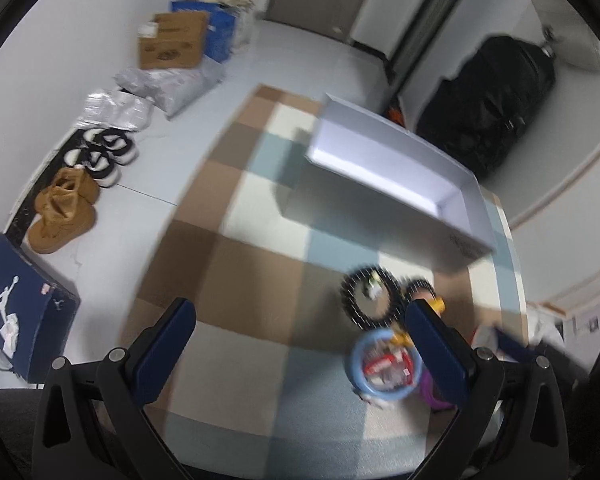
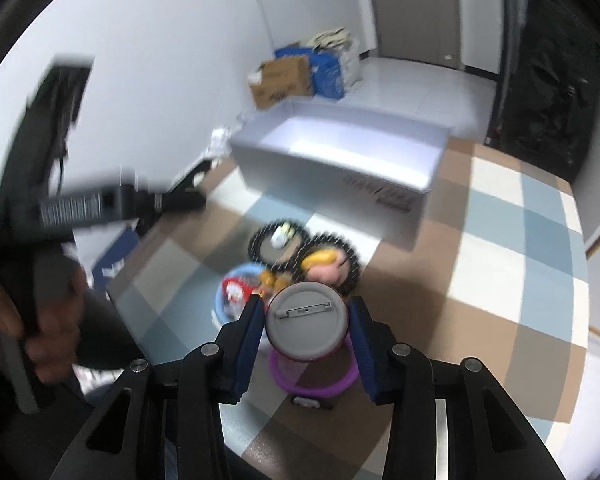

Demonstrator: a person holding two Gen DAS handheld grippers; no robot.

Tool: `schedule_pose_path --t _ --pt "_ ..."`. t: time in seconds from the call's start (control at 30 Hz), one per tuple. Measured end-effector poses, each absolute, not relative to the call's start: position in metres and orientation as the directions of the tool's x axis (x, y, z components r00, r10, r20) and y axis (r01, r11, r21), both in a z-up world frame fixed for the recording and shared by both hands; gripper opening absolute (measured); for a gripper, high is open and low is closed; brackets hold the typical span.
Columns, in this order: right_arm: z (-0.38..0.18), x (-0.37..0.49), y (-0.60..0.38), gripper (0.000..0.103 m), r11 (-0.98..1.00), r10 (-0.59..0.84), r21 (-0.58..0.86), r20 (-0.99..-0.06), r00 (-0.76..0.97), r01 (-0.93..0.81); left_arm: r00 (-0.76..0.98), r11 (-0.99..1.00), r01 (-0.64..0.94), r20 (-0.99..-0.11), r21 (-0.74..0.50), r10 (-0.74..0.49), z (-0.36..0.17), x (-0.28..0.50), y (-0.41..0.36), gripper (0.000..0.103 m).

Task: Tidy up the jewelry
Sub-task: 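Lower the right gripper onto the white round badge and grasp it, then grasp the black beaded bracelet with the left gripper while the right holds the badge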

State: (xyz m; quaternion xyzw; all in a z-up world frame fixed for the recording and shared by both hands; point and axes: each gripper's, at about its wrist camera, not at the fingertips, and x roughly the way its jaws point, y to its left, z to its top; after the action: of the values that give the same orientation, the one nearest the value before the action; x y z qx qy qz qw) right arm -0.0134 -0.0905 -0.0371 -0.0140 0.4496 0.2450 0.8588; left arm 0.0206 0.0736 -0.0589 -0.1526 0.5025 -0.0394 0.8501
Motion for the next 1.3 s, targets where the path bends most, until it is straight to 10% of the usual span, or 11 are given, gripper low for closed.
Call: schedule_pose_path --t 0.33,0.7,1.3 --pt "-0.017 -0.009 -0.123 0.041 0.919 0.380 0.233 -0.740 0.555 -0.318 0.451 0.965 0.137 -0.853 -0.224 -0.262 -0.057 0.000 0.031 0.086" --pt "-0.013 -0.014 -0.131 0.041 0.920 0.385 0.248 -0.724 0.573 -0.305 0.375 0.926 0.176 -0.848 -0.332 -0.376 -0.059 -0.003 0.035 0.021" --pt "-0.006 -0.016 -0.138 0.041 0.917 0.396 0.266 -0.706 0.588 -0.298 0.370 0.948 0.169 -0.875 -0.268 -0.313 -0.056 0.003 0.012 0.017"
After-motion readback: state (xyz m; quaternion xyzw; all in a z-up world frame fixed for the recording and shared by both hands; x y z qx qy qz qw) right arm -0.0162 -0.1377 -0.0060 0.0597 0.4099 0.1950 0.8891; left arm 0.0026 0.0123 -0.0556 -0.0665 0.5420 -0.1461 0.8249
